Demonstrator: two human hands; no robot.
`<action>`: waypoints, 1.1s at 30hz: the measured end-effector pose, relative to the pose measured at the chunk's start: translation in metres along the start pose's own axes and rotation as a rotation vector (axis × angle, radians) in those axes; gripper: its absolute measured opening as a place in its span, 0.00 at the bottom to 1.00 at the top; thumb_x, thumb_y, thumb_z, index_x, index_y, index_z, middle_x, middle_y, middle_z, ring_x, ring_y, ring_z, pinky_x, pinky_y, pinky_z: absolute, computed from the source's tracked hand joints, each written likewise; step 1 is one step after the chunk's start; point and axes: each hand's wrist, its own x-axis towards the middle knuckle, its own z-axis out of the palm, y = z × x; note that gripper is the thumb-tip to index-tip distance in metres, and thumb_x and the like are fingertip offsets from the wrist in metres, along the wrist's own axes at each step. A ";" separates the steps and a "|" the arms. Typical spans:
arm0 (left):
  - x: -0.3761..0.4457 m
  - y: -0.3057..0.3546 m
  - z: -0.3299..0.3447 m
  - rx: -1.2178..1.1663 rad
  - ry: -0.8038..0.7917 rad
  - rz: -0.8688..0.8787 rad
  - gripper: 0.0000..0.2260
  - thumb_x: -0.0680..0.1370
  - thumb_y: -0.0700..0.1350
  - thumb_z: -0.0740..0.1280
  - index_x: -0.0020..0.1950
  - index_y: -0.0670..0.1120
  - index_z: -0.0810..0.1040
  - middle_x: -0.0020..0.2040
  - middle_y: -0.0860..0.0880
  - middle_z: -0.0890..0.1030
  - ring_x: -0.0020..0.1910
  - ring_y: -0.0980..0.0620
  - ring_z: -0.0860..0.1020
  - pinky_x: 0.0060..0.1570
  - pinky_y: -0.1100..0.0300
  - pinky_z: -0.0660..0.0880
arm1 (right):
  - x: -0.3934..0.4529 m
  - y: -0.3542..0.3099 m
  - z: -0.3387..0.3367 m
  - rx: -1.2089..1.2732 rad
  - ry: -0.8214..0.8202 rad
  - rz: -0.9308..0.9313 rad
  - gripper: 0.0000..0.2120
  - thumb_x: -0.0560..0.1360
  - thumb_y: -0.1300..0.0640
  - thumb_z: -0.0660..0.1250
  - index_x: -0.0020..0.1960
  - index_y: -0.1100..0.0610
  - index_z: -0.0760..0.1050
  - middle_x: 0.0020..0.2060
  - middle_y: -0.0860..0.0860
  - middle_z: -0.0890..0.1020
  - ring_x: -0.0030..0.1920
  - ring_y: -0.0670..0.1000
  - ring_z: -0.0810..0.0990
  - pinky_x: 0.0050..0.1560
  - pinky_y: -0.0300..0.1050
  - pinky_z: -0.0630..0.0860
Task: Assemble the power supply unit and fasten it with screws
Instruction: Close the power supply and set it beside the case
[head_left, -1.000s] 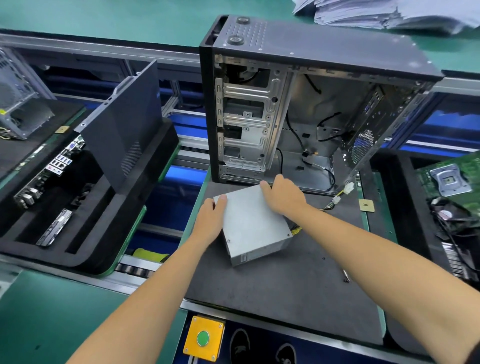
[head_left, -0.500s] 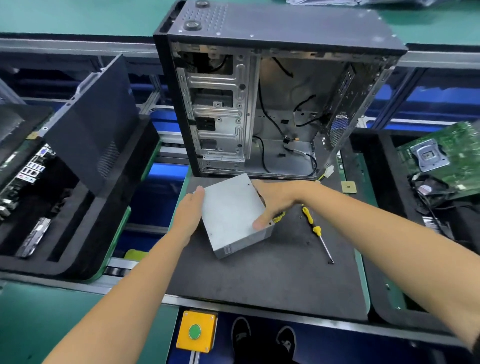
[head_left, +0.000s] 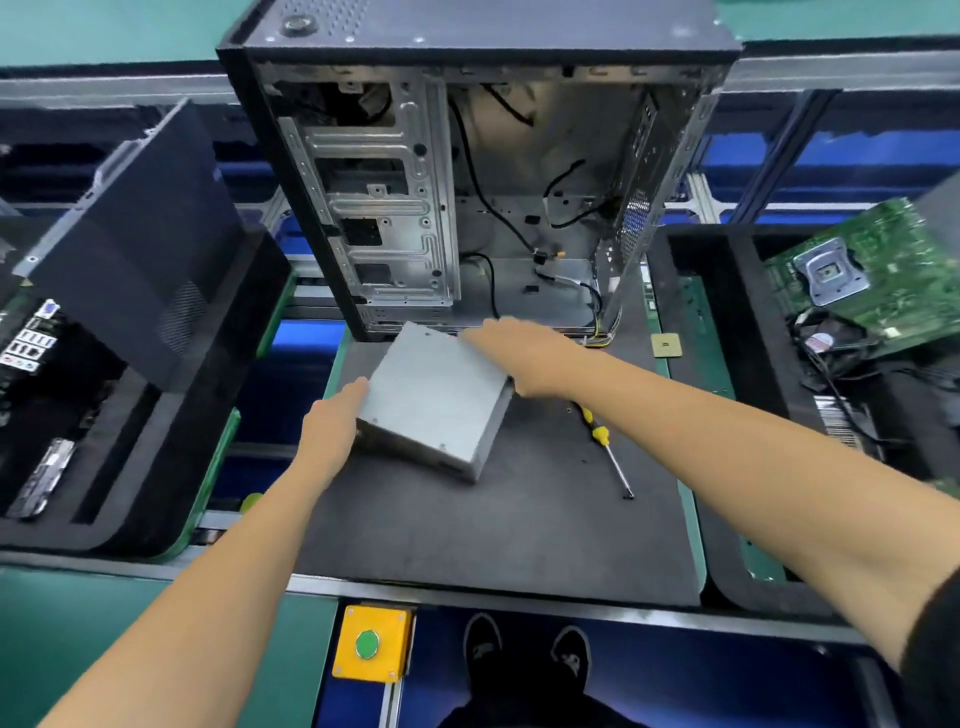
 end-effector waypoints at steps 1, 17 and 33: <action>-0.001 -0.003 -0.001 -0.008 -0.033 -0.006 0.27 0.71 0.63 0.61 0.53 0.41 0.80 0.42 0.47 0.80 0.39 0.46 0.77 0.48 0.52 0.72 | 0.000 0.003 0.000 -0.056 0.110 0.036 0.28 0.68 0.69 0.67 0.66 0.57 0.65 0.55 0.56 0.71 0.54 0.57 0.72 0.42 0.48 0.68; 0.012 0.023 0.014 -0.183 -0.409 -0.068 0.23 0.73 0.66 0.67 0.59 0.52 0.79 0.52 0.53 0.85 0.51 0.53 0.84 0.57 0.53 0.76 | -0.006 -0.031 0.023 1.547 -0.222 0.849 0.15 0.74 0.42 0.69 0.51 0.52 0.75 0.44 0.49 0.80 0.45 0.51 0.77 0.50 0.46 0.73; 0.017 0.025 0.014 -0.230 -0.317 -0.075 0.20 0.71 0.63 0.70 0.54 0.50 0.82 0.49 0.52 0.86 0.48 0.51 0.84 0.55 0.52 0.78 | 0.002 -0.023 0.029 1.477 -0.191 0.880 0.21 0.77 0.43 0.65 0.61 0.57 0.73 0.58 0.52 0.79 0.60 0.55 0.77 0.66 0.51 0.71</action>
